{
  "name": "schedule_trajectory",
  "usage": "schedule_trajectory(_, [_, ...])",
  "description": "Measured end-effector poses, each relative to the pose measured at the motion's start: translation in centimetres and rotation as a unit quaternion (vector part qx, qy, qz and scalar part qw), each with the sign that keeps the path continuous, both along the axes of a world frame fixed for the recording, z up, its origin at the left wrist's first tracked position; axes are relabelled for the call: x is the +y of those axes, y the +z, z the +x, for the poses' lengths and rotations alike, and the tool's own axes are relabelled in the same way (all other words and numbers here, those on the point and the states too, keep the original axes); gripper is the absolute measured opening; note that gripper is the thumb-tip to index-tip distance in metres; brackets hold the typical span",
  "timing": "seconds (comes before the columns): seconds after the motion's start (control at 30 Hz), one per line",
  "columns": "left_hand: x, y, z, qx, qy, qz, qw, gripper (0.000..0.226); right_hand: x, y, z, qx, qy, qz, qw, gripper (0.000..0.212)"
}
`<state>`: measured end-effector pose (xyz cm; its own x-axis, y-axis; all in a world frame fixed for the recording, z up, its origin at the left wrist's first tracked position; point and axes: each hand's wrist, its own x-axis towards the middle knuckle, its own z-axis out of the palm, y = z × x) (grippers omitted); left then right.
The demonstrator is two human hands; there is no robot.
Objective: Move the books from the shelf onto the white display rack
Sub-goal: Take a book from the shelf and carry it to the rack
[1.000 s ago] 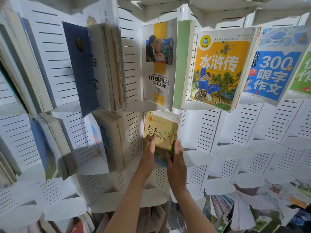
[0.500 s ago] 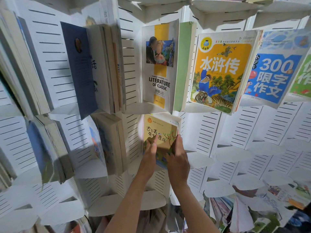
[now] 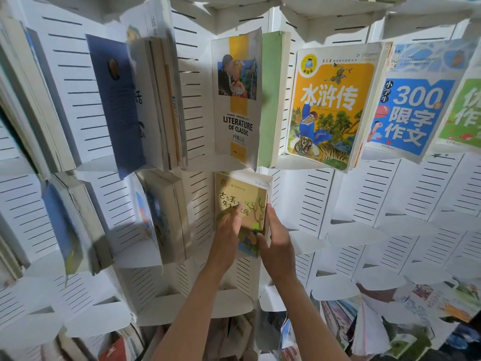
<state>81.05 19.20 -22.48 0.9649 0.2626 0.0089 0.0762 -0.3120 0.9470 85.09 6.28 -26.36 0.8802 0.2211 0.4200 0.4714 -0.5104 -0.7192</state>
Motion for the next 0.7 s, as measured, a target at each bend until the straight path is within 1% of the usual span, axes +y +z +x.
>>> schedule_trajectory(0.07, [-0.2, 0.4, -0.6, -0.012, -0.03, 0.014, 0.999, 0.063, -0.6, 0.5, -0.8, -0.017, 0.0, -0.001, 1.0, 0.06])
schedule_trajectory(0.13, [-0.4, 0.7, -1.6, -0.026, -0.03, -0.03, 0.999, 0.082, -0.9, 1.8, -1.8, -0.002, -0.013, 0.03, 0.999, 0.051])
schedule_trajectory(0.17, [-0.5, 0.8, -2.0, -0.036, -0.021, -0.05, 0.998, 0.085, -1.0, 2.4, -2.3, -0.012, -0.023, 0.04, 0.999, 0.05])
schedule_trajectory(0.2, [-0.5, 1.0, -2.6, -0.042, -0.007, -0.049, 0.998, 0.084, -1.1, 2.8, -2.8, -0.04, -0.031, 0.048, 0.998, 0.049])
schedule_trajectory(0.27, [-0.5, 1.4, -4.0, -0.043, 0.013, 0.01, 0.999, 0.07, -1.4, 3.4, -3.5, -0.093, -0.03, 0.055, 0.994, 0.048])
schedule_trajectory(0.3, [-0.6, 1.8, -4.8, -0.045, 0.021, 0.036, 0.998, 0.063, -1.5, 3.7, -3.7, -0.109, -0.021, 0.056, 0.992, 0.048])
schedule_trajectory(0.33, [-0.6, 2.0, -5.6, -0.047, 0.03, 0.061, 0.997, 0.06, -1.6, 4.0, -3.9, -0.117, -0.011, 0.058, 0.991, 0.049])
schedule_trajectory(0.47, [-0.4, 3.0, -8.6, -0.063, 0.073, 0.139, 0.986, 0.065, -1.6, 5.7, -5.3, -0.125, 0.031, 0.079, 0.988, 0.049])
schedule_trajectory(0.53, [-0.1, 3.8, -10.3, -0.061, 0.094, 0.172, 0.979, 0.064, -1.2, 6.7, -6.5, -0.106, 0.054, 0.082, 0.99, 0.05])
schedule_trajectory(0.63, [0.5, 5.3, -13.2, -0.077, 0.129, 0.175, 0.973, 0.056, -0.4, 8.1, -8.6, -0.095, 0.08, 0.062, 0.99, 0.051])
schedule_trajectory(0.7, [1.2, 6.5, -15.4, -0.076, 0.152, 0.223, 0.96, 0.066, 0.4, 9.3, -9.9, -0.096, 0.102, 0.046, 0.989, 0.051])
